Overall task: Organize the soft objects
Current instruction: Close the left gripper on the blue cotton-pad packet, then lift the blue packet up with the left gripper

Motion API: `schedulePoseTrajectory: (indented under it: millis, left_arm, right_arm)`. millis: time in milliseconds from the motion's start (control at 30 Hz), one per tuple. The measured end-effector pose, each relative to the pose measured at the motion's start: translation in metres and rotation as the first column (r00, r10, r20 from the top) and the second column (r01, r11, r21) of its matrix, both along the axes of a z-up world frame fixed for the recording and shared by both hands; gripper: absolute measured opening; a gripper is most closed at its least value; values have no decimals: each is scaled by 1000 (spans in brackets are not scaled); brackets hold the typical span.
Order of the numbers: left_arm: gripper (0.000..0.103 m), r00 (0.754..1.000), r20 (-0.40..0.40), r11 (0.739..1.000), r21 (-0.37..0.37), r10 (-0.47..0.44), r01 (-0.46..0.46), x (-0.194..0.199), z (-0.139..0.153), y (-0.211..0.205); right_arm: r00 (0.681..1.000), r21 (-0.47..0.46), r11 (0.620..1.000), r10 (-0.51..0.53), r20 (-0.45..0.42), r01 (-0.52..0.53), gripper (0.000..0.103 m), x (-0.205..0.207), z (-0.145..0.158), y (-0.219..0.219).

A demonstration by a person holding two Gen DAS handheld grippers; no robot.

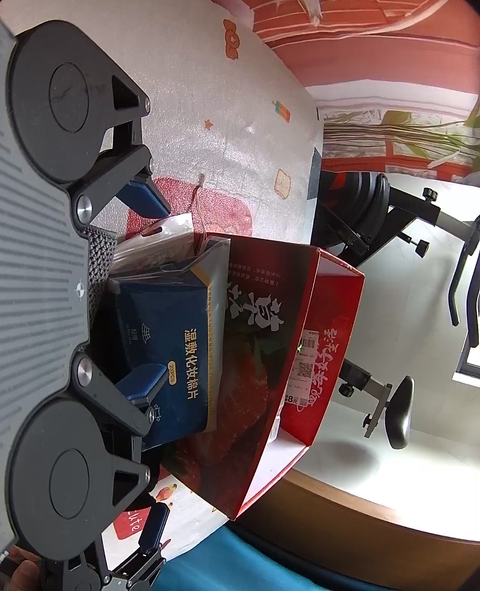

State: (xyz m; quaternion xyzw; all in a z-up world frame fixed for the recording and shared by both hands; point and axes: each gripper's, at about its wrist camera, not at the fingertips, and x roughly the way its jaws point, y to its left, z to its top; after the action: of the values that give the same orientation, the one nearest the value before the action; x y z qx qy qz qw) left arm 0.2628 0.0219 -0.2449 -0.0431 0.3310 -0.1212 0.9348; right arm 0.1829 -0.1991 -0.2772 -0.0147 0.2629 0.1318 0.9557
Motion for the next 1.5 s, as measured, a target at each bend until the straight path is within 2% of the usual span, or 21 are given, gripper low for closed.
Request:
schedulePoseTrajectory:
  millis: [167, 333, 433, 500, 600, 700, 833, 1133, 1300, 1500]
  left_arm:
    - [84, 999, -36, 999, -33, -18, 17, 20, -6, -4]
    - [84, 995, -86, 994, -100, -46, 37, 41, -14, -3]
    - [84, 993, -107, 991, -130, -54, 40, 50, -17, -3]
    - [82, 991, -124, 988, -147, -57, 39, 54, -20, -3]
    - [75, 988, -135, 983, -175, -74, 50, 58, -24, -3]
    - [74, 985, -142, 977, -198, -102, 73, 59, -28, -7]
    - [73, 987, -123, 984, -157, -107, 87, 55, -26, -16]
    - [72, 990, -83, 984, -147, -114, 101, 36, -2, -18]
    - [72, 990, -39, 985, -112, -134, 129, 20, 14, -27]
    - [72, 990, 17, 985, -104, -139, 140, 2, 36, -29]
  right_arm:
    - [997, -19, 997, 76, -4, -76, 87, 14, 2, 11]
    - [982, -39, 981, 189, -23, -189, 85, 31, -1, 31]
    - [974, -36, 974, 220, -46, -222, 83, 43, -3, 39]
    - [970, -37, 971, 235, -56, -238, 76, 48, -5, 43]
    - [968, -45, 969, 241, -62, -244, 74, 51, -7, 48]
    - [967, -50, 967, 245, -63, -249, 64, 47, -7, 52]
    - [969, -92, 965, 242, -50, -245, 61, 40, -4, 59]
    - [973, -55, 971, 232, 8, -232, 61, 14, 17, 50]
    - [974, -49, 974, 223, 45, -220, 61, -1, 31, 44]
    - [971, -61, 976, 217, 103, -211, 61, -17, 52, 41]
